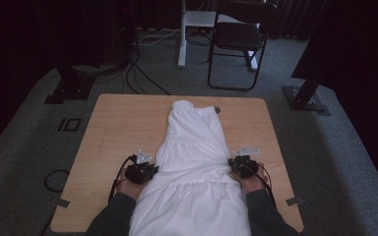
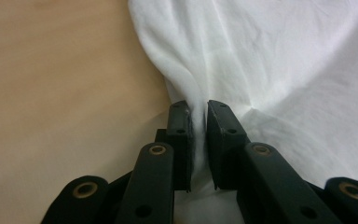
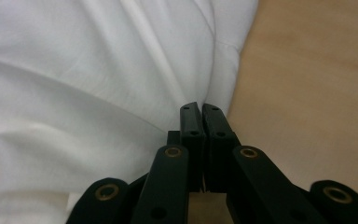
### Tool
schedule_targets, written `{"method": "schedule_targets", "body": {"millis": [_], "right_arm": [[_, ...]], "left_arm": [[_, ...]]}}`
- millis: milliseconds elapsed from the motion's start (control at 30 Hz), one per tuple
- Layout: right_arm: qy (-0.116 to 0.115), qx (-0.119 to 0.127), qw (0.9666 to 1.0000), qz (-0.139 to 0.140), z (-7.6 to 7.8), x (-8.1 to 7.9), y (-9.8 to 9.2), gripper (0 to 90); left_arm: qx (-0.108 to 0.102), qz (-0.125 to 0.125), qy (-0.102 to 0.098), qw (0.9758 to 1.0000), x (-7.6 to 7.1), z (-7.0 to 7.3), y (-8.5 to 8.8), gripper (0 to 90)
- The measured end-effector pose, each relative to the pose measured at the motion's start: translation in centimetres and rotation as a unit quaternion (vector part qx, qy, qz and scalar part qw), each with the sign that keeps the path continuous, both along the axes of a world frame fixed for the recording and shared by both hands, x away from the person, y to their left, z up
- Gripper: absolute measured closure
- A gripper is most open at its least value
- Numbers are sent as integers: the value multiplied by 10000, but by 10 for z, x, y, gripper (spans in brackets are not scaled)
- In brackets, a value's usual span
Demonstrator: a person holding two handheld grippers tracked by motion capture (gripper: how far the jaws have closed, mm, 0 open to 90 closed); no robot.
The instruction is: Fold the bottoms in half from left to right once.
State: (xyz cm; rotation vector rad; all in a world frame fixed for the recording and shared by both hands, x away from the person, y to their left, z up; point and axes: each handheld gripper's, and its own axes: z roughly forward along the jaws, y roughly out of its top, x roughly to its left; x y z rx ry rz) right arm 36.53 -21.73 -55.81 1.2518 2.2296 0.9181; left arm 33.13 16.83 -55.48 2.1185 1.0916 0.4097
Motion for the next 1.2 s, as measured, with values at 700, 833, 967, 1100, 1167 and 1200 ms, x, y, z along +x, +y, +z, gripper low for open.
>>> {"method": "schedule_targets", "body": {"millis": [700,833,967,1100,1167,1200], "right_arm": [[187,1088,9929,434,27,77,30,444],[748,1044,9896,650,15,93,38,749],[-368,764,9962,217,47,67,27,891],[-706,271,9971,-39,56,50,14,889],[-449,119,9988,-123,39,52,12,886],[-292,154,9993,-152,29,54,10,884]], "left_arm": [[-29,-43,-257,9997,-21,-5,-2,778],[-31,-28,-271,9996,-22,-6,-2,778],[-37,-21,-281,9996,-25,-6,-3,779],[9,-91,-242,9997,-28,-5,-5,783],[0,-135,-216,9997,-34,-5,-9,792],[8,-165,-206,9997,-36,-5,-10,794]]}}
